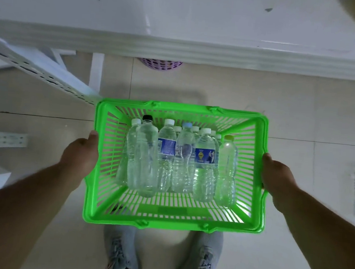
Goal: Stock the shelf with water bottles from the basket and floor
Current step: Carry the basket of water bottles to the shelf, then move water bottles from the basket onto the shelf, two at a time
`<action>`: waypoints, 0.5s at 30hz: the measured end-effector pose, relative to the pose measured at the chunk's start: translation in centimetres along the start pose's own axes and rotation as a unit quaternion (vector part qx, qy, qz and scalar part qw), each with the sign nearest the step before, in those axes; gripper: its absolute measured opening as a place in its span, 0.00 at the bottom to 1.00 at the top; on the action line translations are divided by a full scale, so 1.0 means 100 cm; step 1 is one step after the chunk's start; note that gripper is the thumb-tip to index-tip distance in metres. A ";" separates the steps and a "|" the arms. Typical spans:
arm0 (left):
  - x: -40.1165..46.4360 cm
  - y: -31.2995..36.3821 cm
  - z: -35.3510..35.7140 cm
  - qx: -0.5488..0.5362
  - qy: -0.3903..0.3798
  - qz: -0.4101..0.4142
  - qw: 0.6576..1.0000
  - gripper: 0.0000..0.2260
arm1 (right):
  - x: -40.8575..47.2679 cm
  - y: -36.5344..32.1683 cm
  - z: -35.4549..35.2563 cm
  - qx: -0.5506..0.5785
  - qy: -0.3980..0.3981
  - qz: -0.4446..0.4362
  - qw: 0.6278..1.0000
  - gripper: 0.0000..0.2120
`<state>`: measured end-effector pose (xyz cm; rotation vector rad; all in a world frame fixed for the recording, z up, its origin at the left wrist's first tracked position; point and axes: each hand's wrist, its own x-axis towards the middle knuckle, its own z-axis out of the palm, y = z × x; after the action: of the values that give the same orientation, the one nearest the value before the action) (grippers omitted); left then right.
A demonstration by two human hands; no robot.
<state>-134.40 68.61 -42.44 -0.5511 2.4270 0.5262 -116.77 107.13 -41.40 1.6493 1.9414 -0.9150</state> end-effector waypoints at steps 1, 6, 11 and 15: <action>-0.003 0.002 -0.001 0.001 0.014 0.007 1.000 0.28 | -0.004 -0.001 -0.001 0.000 0.004 -0.001 1.000 0.26; -0.049 0.011 0.011 -0.012 0.151 0.155 0.976 0.20 | -0.048 -0.008 0.012 0.017 0.183 -0.140 0.973 0.21; -0.068 0.031 0.053 -0.026 -0.055 0.067 0.996 0.36 | -0.082 -0.037 0.068 0.039 -0.050 -0.149 0.987 0.18; -0.057 0.039 0.075 0.020 -0.085 0.026 0.996 0.48 | -0.079 -0.061 0.104 0.028 -0.158 -0.114 0.980 0.13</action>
<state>-128.67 76.97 -43.56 -0.4098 2.2898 0.5225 -122.05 93.76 -41.82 1.2327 1.9185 -1.2471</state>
